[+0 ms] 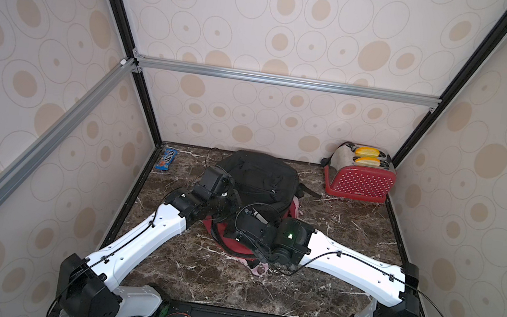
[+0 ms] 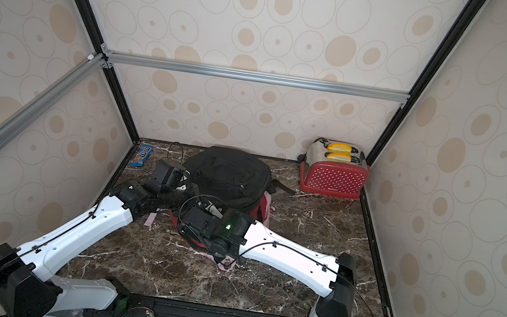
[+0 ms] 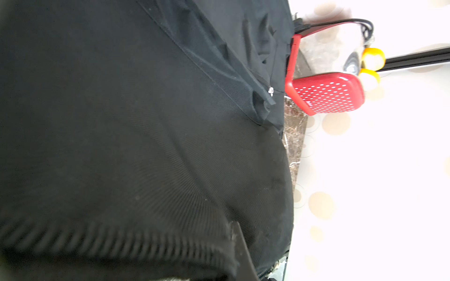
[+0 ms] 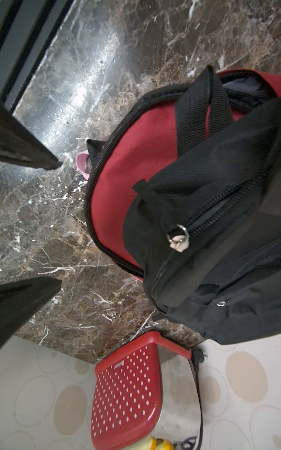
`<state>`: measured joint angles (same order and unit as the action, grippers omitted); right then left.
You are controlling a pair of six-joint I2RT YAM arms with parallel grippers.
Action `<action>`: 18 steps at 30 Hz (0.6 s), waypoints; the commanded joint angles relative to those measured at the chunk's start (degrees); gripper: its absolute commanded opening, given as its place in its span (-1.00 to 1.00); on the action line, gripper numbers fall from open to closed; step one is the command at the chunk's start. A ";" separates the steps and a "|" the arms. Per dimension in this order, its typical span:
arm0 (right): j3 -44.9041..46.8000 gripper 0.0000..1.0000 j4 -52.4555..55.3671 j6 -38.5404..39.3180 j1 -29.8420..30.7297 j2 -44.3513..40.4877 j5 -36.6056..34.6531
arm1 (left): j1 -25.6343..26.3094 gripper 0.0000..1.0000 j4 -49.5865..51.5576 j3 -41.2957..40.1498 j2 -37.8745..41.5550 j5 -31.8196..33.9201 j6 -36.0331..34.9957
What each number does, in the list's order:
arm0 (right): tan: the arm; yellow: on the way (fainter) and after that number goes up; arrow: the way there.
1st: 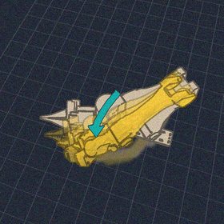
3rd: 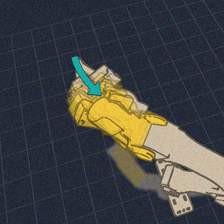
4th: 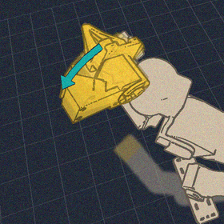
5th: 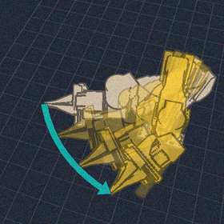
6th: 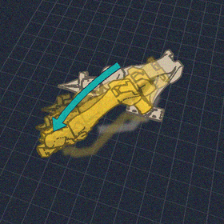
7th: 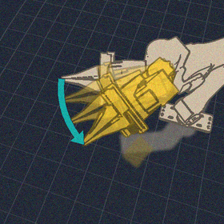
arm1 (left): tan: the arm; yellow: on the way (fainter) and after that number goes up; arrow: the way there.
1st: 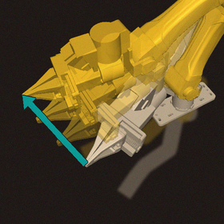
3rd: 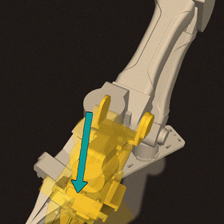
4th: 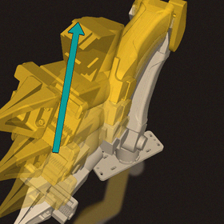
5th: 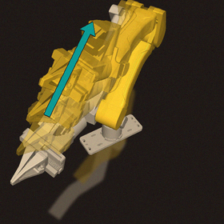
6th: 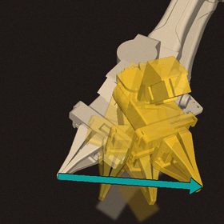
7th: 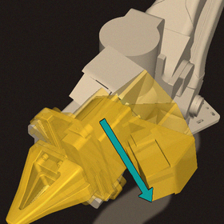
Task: Zip up the backpack
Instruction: Adjust the backpack on the backpack, then zip the zipper on the backpack.
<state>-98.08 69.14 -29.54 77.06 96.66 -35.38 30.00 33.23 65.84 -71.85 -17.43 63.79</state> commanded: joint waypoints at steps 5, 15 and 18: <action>1.98 0.52 -7.65 3.34 -1.46 -1.09 -3.03 | 0.46 -1.00 -5.46 2.51 1.19 -2.49 2.03; 9.39 0.54 -20.28 3.47 -7.70 -6.59 5.48 | 0.43 -1.00 -8.71 0.47 1.89 -5.38 4.18; 10.45 0.55 -22.66 3.69 -8.99 -6.93 7.19 | 0.49 -1.00 -9.31 0.26 1.84 -6.10 4.42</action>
<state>-88.66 50.41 -25.93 68.75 90.94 -30.83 30.00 28.10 65.78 -71.77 -20.95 67.18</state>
